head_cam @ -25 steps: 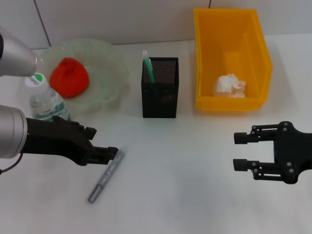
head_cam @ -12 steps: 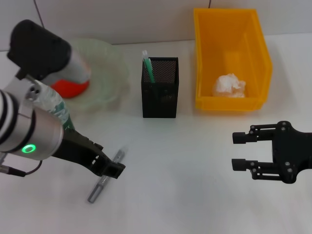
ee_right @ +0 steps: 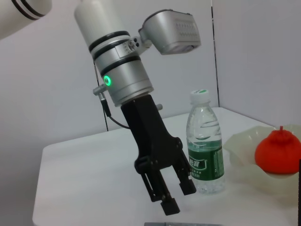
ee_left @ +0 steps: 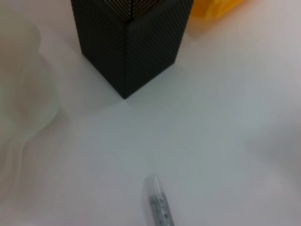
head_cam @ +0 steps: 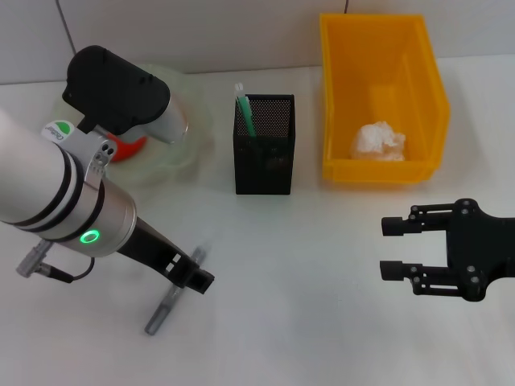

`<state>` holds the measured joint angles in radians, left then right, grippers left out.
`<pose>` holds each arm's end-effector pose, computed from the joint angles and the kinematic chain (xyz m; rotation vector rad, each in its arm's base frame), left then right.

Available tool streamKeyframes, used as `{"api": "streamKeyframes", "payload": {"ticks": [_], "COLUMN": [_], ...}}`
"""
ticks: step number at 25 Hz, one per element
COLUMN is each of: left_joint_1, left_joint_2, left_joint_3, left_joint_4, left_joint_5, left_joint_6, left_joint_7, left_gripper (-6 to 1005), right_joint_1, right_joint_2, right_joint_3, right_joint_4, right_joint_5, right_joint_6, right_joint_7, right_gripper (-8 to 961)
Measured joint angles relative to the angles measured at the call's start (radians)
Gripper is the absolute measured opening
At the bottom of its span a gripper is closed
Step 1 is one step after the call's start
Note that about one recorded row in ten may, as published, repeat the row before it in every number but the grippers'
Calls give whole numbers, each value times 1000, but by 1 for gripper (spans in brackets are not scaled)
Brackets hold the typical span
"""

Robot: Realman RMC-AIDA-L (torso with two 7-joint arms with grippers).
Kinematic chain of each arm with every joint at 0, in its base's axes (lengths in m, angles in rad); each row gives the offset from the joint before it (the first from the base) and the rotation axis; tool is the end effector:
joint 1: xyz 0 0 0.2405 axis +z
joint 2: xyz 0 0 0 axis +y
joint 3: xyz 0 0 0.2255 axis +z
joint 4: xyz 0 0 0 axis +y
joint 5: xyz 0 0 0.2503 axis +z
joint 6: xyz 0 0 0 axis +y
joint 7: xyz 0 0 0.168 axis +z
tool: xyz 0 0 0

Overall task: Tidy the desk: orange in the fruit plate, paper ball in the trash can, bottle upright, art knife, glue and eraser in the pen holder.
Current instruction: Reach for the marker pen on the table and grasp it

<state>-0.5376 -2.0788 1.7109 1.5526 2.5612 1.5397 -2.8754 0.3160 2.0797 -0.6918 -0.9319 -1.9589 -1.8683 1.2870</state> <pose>-0.1036 0.3384 -0.0503 -2.6100 -0.9156 0.5070 0.2675 0.2919 0.0498 -2.8086 0.3603 0.7322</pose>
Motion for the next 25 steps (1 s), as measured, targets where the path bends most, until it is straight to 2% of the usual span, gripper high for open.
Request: {"api": "streamKeyframes", "payload": {"ticks": [7, 25], "left_joint_1": [-32, -22], "left_joint_2": [0, 2], "left_joint_3": [-11, -8], "left_joint_4": [-76, -134], "left_joint_5": [-1, -1], "left_joint_6": [-34, -122], "left_joint_7": [0, 10], "left_gripper": [679, 678], "right_joint_1": [0, 15], "right_joint_2": [1, 2], "right_joint_3": [0, 0], "right_joint_4": [4, 12], "right_joint_5": [0, 0], "right_joint_6": [0, 12], "right_joint_7": [-1, -2], "right_gripper": [573, 574]}}
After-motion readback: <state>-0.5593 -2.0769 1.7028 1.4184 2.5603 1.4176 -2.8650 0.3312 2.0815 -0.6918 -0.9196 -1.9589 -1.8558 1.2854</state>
